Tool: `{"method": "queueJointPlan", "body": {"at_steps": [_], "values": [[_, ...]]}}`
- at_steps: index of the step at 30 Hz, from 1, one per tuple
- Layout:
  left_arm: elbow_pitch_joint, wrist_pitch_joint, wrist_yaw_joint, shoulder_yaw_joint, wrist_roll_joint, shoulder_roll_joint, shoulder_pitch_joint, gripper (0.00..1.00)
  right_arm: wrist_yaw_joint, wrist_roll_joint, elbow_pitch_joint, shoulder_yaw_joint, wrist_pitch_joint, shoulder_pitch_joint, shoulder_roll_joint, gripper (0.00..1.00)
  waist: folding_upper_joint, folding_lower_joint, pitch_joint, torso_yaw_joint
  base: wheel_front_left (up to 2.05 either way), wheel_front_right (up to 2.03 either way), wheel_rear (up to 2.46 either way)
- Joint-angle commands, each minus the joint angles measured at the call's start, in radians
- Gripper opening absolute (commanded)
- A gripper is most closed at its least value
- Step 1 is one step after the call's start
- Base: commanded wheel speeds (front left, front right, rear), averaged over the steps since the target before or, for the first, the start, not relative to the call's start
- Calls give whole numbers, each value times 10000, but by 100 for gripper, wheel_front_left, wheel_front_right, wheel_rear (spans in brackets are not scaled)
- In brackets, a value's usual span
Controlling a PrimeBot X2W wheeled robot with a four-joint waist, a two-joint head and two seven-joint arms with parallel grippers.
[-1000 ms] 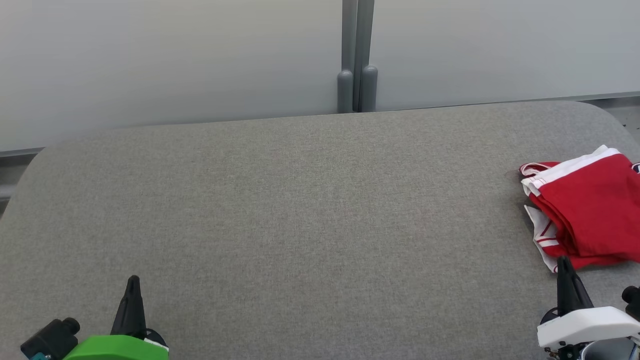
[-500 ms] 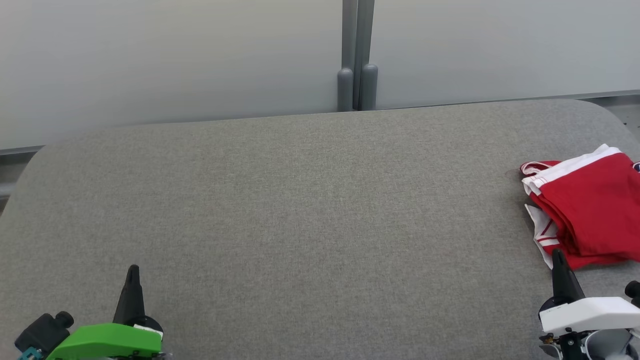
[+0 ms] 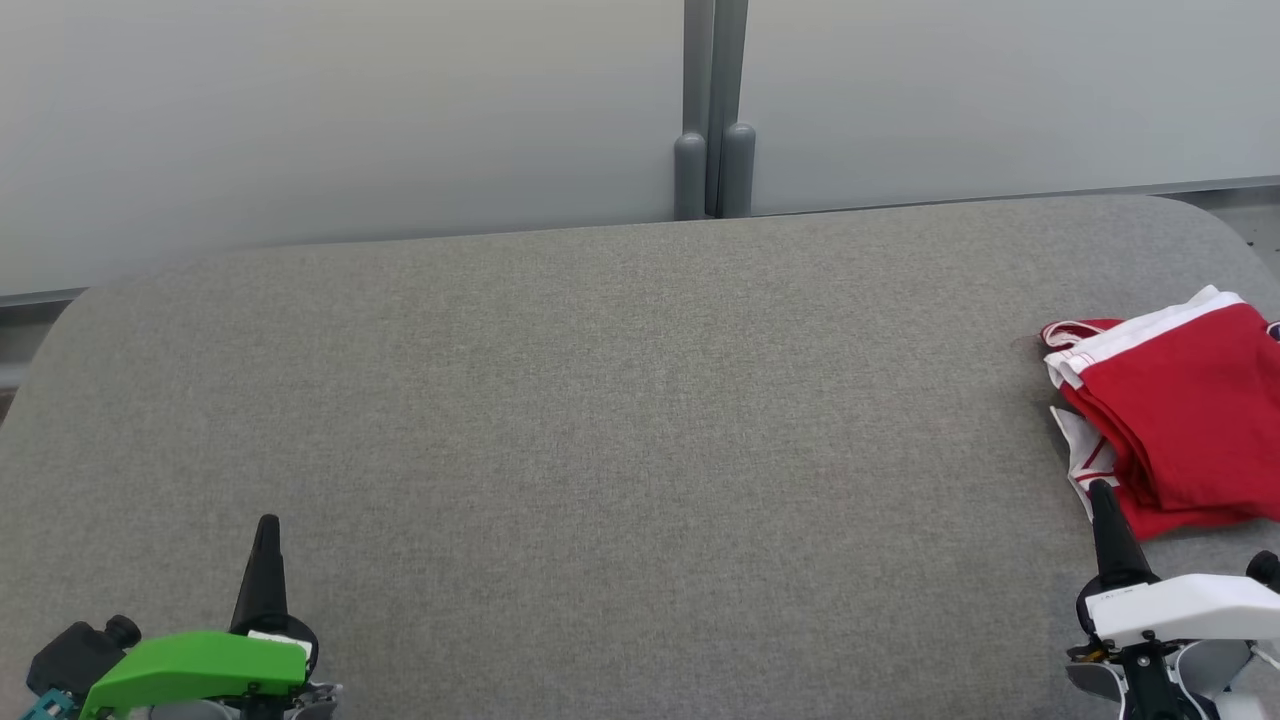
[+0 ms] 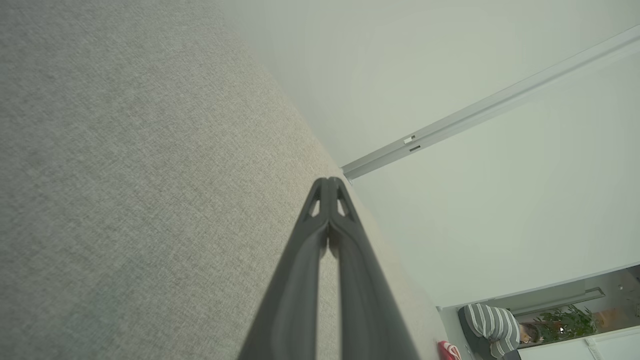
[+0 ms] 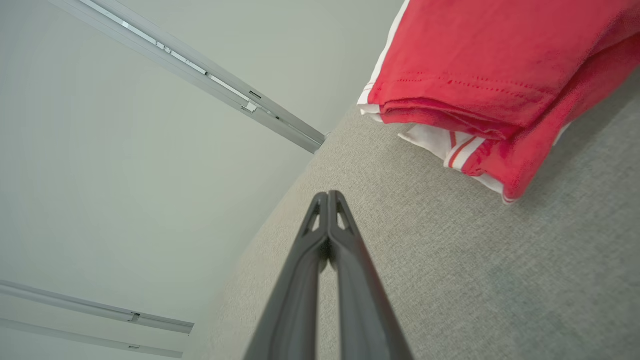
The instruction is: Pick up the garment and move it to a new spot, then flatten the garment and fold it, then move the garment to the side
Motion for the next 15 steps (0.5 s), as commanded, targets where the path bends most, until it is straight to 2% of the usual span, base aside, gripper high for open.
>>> {"method": "queueJointPlan", "body": {"at_steps": [1, 15], "values": [[-106, 47, -17, 46, -214, 17, -292, 0, 7, 314, -49, 12, 54, -216, -86, 0, 14, 0, 3, 0, 0, 0, 0], [-110, 386, -21, 121, -1510, -76, -497, 0, 6, 2024, 65, 116, 445, -458, -104, 0, 17, 0, 49, -1, 0, 0, 0]]}}
